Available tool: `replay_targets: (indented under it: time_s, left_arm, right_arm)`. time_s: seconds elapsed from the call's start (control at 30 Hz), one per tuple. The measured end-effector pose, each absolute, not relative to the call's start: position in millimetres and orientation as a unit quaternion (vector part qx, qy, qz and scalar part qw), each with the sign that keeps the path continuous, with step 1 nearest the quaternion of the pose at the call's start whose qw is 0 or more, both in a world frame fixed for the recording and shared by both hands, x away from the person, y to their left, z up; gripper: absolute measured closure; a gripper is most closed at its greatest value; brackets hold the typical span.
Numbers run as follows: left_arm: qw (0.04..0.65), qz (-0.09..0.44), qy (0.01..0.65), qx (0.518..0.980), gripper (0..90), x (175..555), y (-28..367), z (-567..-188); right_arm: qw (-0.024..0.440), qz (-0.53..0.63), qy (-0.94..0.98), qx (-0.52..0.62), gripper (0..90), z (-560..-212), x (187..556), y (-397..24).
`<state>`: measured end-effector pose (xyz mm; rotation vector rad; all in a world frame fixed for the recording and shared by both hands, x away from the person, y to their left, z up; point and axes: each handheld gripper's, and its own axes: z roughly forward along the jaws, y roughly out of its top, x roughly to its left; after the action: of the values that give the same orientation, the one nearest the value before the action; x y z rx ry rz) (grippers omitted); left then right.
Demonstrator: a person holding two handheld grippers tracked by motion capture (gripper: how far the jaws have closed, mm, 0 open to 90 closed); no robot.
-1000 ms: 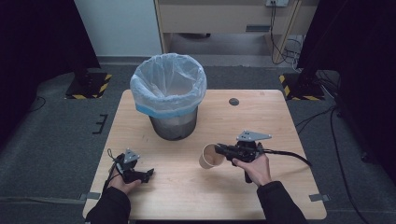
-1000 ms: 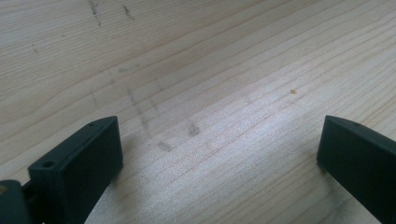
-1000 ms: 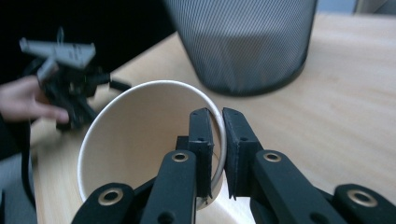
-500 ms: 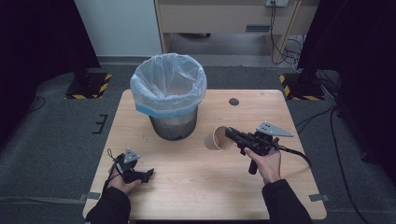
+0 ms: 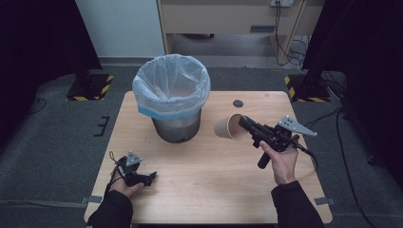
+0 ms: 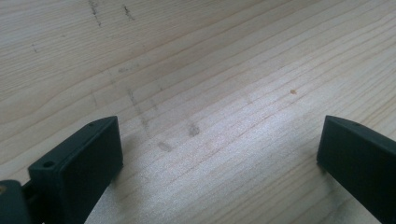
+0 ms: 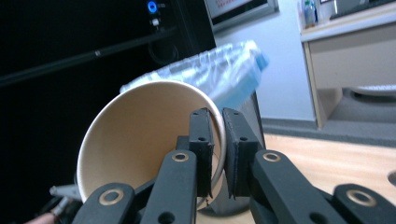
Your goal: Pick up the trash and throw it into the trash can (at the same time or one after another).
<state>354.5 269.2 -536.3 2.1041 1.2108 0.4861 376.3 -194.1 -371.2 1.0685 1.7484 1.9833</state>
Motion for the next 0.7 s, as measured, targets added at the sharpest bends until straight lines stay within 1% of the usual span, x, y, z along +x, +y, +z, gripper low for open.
replay_targets:
  time_s: [0.27, 0.47, 0.7]
  left_arm:
    - [0.327, 0.185, 0.462, 0.803, 0.0, 355, 269, -536]
    - [0.327, 0.185, 0.462, 0.803, 0.0, 355, 269, -536]
    - [0.327, 0.185, 0.462, 0.804, 0.0, 355, 269, -536]
  right_arm:
    - [0.152, 0.713, 0.583, 0.36, 83.3, -347, 380, -186]
    - [0.17, 0.729, 0.556, 0.36, 83.5, -327, 386, -184]
    - [0.175, 0.741, 0.541, 0.357, 83.5, -314, 395, -174]
